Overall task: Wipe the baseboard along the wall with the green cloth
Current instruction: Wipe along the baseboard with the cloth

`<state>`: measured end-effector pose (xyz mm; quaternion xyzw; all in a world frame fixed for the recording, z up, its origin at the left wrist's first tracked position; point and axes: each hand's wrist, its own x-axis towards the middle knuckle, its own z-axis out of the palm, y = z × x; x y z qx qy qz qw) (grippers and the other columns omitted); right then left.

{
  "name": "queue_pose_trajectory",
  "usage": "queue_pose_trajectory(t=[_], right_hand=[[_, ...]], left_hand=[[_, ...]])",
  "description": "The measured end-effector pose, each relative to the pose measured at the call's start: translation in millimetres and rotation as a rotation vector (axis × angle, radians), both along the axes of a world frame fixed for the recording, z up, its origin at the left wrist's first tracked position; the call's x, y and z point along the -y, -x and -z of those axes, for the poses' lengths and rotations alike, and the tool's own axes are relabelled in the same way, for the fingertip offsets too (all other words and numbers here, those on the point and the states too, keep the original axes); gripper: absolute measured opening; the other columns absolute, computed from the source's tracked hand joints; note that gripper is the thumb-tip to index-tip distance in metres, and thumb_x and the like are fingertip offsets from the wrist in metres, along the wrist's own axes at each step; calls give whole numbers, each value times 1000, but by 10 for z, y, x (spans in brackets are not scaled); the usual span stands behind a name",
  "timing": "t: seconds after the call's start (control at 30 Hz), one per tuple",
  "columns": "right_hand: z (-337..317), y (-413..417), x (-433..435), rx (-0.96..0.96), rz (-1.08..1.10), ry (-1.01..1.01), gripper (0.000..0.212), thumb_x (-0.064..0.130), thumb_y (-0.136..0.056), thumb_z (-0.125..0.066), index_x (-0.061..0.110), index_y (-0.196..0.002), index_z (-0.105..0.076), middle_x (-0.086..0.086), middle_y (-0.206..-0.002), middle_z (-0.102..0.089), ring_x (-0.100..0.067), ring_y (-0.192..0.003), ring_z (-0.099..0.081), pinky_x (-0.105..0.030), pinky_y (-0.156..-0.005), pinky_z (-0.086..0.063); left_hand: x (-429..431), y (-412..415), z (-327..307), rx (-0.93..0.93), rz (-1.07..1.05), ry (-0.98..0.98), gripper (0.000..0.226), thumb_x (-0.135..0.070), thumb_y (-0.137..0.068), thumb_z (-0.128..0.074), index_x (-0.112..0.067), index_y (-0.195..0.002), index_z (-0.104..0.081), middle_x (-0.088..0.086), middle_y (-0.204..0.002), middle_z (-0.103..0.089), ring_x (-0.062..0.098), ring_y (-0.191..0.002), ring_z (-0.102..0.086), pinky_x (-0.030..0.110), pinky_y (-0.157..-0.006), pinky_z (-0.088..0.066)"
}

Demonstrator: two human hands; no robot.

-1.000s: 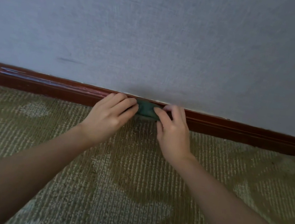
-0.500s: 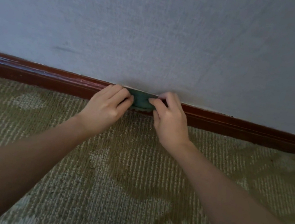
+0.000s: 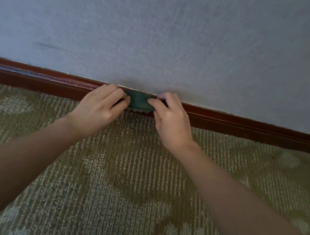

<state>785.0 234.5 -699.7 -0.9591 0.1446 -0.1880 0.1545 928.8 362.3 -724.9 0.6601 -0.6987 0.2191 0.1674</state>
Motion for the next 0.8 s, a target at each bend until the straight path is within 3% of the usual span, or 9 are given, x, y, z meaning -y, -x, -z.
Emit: queue_pose_trajectory(t=[0.27, 0.5, 0.67, 0.8], right_hand=[[18, 243, 183, 45, 87, 57, 30, -21, -66, -65, -9, -94, -67, -24, -86, -59, -36, -80, -58, -46, -57, -53], [80, 43, 0, 83, 92, 33, 32, -25, -62, -63, -10, -90, -67, -23, -84, -59, -37, -78, -58, -42, -57, -53], [79, 83, 37, 95, 102, 36, 32, -24, -63, -65, -11, -92, -66, -25, -86, -58, -38, -79, -58, -41, -59, -54], [125, 202, 29, 48, 137, 65, 37, -24, -63, -66, -11, -98, -64, -28, -89, -58, -40, -82, -57, -41, -56, -53]], left_hand=[[268, 209, -35, 6, 58, -11, 12, 11, -83, -55, 12, -87, -66, 22, -79, -63, 32, -68, -60, 38, -59, -49], [122, 55, -35, 40, 60, -28, 18, 10, -87, -49, 11, -84, -66, 21, -78, -63, 32, -67, -61, 38, -59, -50], [153, 248, 13, -142, -52, 50, 13, 9, -84, -54, 13, -84, -67, 22, -79, -63, 34, -66, -59, 38, -58, -49], [204, 314, 25, -127, -12, 25, 11, 13, -78, -59, 13, -86, -67, 21, -81, -64, 33, -67, -60, 37, -57, -48]])
